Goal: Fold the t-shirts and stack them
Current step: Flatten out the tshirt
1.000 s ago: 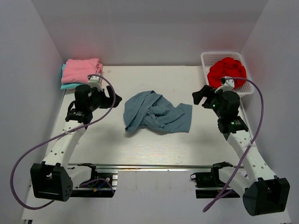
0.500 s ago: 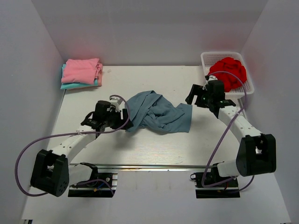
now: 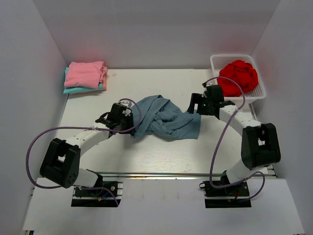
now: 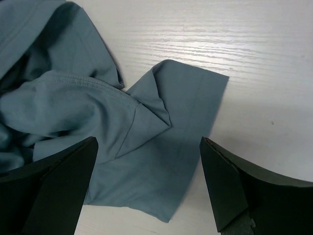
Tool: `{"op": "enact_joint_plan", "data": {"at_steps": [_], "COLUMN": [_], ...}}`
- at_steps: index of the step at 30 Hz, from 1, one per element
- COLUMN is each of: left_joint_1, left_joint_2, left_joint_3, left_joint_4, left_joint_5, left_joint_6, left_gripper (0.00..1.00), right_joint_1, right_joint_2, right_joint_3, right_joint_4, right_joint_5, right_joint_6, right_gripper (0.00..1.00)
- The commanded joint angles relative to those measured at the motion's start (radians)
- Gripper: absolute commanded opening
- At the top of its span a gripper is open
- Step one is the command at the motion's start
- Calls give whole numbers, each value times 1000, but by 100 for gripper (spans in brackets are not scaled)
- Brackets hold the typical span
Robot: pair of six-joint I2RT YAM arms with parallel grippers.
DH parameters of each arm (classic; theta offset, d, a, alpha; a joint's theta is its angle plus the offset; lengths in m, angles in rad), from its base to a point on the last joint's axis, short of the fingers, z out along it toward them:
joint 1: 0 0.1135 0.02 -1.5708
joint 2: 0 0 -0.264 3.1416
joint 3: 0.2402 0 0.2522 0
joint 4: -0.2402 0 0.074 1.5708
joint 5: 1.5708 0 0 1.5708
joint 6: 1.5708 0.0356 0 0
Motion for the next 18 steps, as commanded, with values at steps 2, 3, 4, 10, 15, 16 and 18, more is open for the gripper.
{"op": "enact_joint_plan", "data": {"at_steps": [2,3,4,10,15,16,18], "left_joint_1": [-6,-6,-6,-6,-6,-6,-6], "left_joint_2": [25,38,38,38,1,-14,-30], "left_joint_3": [45,45,45,54,45,45,34], "left_joint_4": [23,23,23,43,72,86,97], "left_joint_5": [-44,-33,-33,-23,19,28,51], "left_joint_6": [-2,-1,-1,18,19,19,28], "left_gripper": [44,42,41,13,0,0,0], "right_joint_1": [54,66,69,113,129,132,143], "right_joint_2": [93,104,129,176,173,176,182], "right_joint_3": [96,101,99,104,44,41,21], "right_joint_4": [-38,-44,-41,-63,-46,-35,1], "right_joint_5": [46,72,77,75,75,59,31], "right_joint_6": [-41,-32,-26,14,68,75,86], "right_gripper": [90,90,90,86,84,82,80]}}
